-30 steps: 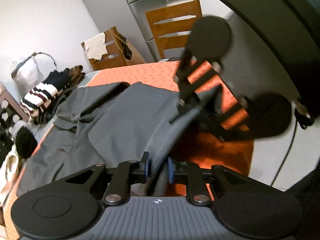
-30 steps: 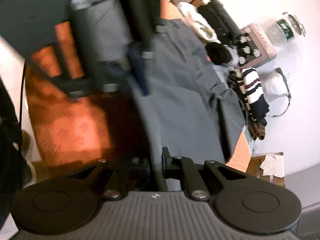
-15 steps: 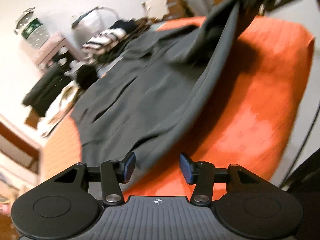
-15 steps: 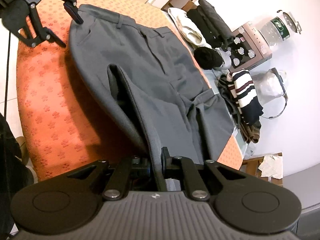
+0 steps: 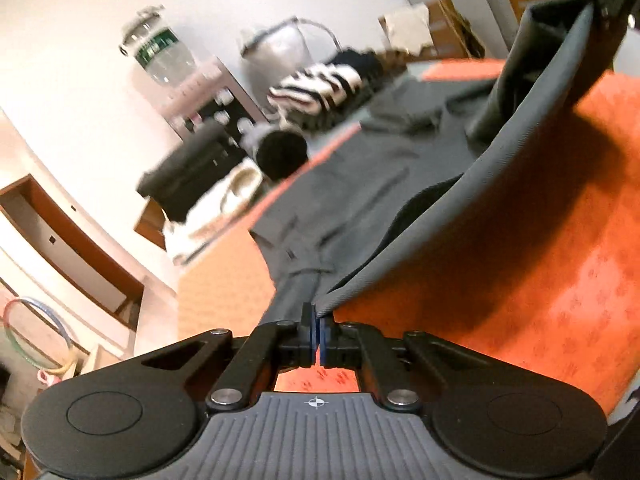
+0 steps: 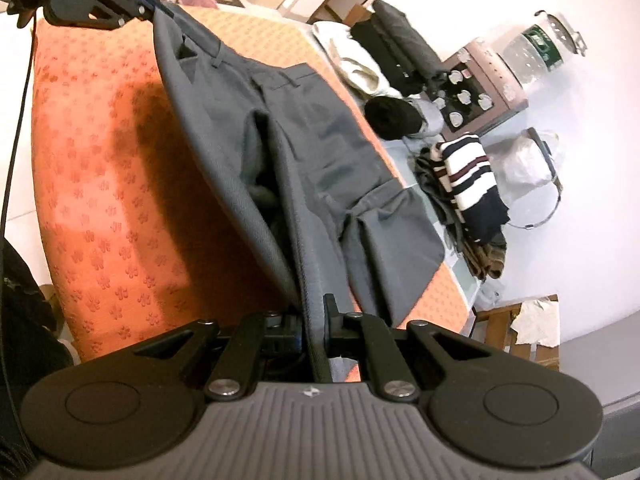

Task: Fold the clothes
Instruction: 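Lift the trouser leg with both grippers and fold it over the other leg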

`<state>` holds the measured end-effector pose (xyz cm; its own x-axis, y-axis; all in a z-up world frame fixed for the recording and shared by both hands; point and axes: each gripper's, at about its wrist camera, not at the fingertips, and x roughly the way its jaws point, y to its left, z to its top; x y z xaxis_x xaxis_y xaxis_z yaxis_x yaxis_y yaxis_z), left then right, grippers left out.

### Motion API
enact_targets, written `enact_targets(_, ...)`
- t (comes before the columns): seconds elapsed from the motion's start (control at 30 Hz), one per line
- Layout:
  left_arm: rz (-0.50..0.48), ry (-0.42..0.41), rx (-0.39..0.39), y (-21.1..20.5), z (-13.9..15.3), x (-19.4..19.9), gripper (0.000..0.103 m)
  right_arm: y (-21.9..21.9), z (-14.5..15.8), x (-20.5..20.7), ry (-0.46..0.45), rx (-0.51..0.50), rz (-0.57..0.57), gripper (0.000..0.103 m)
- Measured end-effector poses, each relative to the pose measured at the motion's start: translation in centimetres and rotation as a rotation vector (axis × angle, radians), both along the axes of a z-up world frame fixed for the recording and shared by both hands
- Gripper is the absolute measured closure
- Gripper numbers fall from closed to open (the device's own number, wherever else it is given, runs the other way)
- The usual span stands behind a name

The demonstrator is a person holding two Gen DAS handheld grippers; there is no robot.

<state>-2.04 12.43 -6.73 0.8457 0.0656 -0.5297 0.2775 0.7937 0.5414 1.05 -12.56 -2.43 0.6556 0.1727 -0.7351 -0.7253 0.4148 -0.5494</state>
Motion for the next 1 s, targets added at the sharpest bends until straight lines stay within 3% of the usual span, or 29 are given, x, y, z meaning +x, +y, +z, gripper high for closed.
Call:
enact_targets(0.27,0.036,-0.005,-0.055,-0.5,3.8,0.5,0.099,-0.5,2.4,0.8,0.042,-0.038,0.026,0.094)
enact_targets(0.43,0.072,-0.002,-0.085,-1.4,6.1,3.1,0.099,-1.1,4.6,5.2,0.097,-0.056,0.073,0.094)
enact_targets(0.7,0.145,0.028,-0.130,-2.8,9.2,11.6,0.099,-2.6,7.6,17.9,0.196,-0.064,0.194,0.093)
enact_targets(0.83,0.185,0.066,-0.136,-2.8,9.1,17.3,0.099,-2.1,6.5,25.8,0.303,-0.066,0.245,0.093)
enact_targets(1.0,0.223,0.131,-0.155,-2.0,6.9,24.7,0.099,0.2,2.8,35.0,0.434,-0.090,0.239,0.093)
